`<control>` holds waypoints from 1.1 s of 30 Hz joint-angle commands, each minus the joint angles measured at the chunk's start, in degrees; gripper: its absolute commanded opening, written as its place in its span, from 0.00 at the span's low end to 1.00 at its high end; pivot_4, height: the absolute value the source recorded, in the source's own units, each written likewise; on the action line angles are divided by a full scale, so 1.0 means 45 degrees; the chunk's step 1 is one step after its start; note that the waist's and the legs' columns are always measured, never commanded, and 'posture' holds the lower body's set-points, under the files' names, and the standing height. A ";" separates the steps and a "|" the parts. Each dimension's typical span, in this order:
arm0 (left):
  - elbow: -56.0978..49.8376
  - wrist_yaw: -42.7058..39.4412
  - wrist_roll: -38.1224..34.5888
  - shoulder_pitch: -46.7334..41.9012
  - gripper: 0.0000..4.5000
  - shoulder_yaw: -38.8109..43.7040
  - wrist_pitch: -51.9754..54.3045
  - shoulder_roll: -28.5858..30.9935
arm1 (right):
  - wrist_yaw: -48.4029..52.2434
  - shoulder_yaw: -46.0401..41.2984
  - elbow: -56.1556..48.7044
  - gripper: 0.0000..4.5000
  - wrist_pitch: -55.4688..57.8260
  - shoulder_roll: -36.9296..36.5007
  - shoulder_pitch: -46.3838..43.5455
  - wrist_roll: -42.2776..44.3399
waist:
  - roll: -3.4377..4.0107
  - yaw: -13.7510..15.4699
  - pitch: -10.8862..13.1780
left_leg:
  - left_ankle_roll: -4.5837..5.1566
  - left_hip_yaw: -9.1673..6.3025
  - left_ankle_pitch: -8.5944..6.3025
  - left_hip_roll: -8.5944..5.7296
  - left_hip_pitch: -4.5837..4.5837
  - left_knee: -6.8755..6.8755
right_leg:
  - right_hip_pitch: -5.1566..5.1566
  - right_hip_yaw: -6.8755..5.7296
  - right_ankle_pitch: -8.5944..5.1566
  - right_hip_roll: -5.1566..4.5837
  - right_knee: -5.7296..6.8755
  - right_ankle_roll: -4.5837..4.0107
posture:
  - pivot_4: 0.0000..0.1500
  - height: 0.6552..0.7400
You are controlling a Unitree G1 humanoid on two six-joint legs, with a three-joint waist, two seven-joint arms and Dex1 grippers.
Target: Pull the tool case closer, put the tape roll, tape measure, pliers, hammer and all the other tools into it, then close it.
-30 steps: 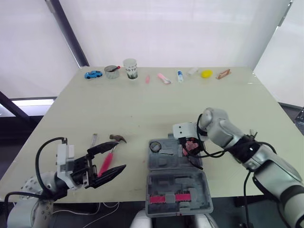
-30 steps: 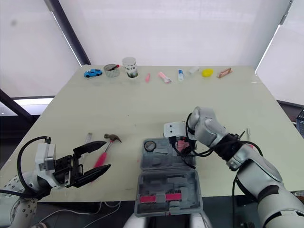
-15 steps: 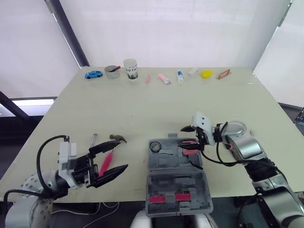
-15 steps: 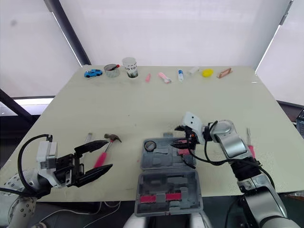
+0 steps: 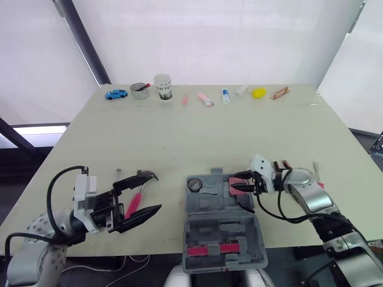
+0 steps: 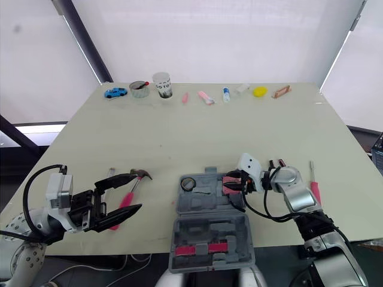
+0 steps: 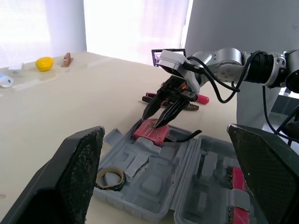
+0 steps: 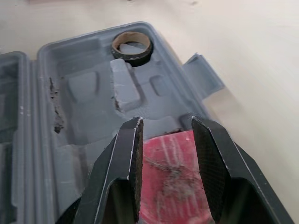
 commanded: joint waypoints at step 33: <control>0.0444 0.3569 0.0951 0.1625 1.00 0.0118 -0.0206 -0.1898 | -0.1894 -0.1625 0.3229 0.38 -0.3789 0.1572 0.2285 0.1742 | -0.0100 0.0024 -0.0401 | -0.0001 0.0035 -0.0008 0.0066 0.0359 -0.0068 | 0.0294 0.0100 -0.0045 -0.0034 -0.0048 -0.0050 | 1.00 1.00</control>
